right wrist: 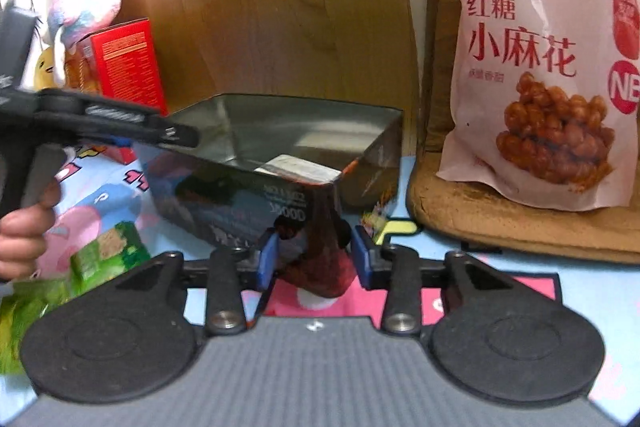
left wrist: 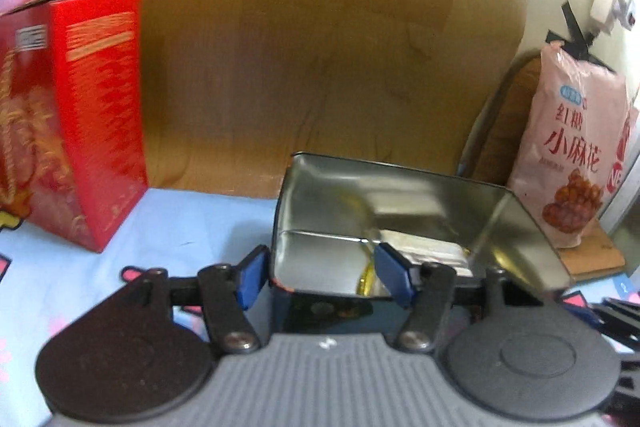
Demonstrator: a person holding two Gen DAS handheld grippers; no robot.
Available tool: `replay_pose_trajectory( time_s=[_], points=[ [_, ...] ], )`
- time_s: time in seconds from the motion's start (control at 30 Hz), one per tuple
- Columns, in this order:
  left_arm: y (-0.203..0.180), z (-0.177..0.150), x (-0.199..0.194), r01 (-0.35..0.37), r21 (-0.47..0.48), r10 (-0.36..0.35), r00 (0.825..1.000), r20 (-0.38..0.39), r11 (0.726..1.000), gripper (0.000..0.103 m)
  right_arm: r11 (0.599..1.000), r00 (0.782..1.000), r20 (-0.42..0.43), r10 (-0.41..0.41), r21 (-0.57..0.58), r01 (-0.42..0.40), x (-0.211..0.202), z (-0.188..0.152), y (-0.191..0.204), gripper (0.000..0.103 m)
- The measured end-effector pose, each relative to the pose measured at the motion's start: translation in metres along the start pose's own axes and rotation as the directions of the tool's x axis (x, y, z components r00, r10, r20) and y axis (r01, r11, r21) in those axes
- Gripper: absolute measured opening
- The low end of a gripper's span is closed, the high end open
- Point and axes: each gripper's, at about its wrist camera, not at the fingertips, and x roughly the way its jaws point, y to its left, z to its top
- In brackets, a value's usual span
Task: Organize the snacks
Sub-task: 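Move the left gripper back to the pink UHA candy box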
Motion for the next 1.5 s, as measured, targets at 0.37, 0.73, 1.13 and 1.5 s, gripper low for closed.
replay_pose_trajectory(
  time_s=[0.37,0.73,1.13,1.5],
  points=[
    [0.017,-0.011,-0.074,0.059,0.017,-0.061,0.993,0.098,0.998,0.076,0.996,0.999,0.020,0.032,0.084,-0.034,-0.035,-0.009,-0.005,0.047],
    [0.007,-0.103,-0.108,0.183,0.060,-0.179,0.981,-0.070,0.981,0.071,0.932,0.989,0.007,0.151,0.333,-0.145,-0.083,-0.062,-0.004,0.045],
    [0.018,-0.145,-0.160,0.107,0.066,-0.105,0.994,-0.026,0.992,0.072,0.984,0.985,-0.014,0.173,0.055,-0.171,-0.123,-0.086,0.071,0.050],
    [0.008,-0.153,-0.189,0.404,-0.022,-0.405,0.913,-0.055,0.914,0.072,0.990,0.991,-0.074,0.113,-0.074,-0.118,-0.120,-0.110,0.066,0.068]
  ],
)
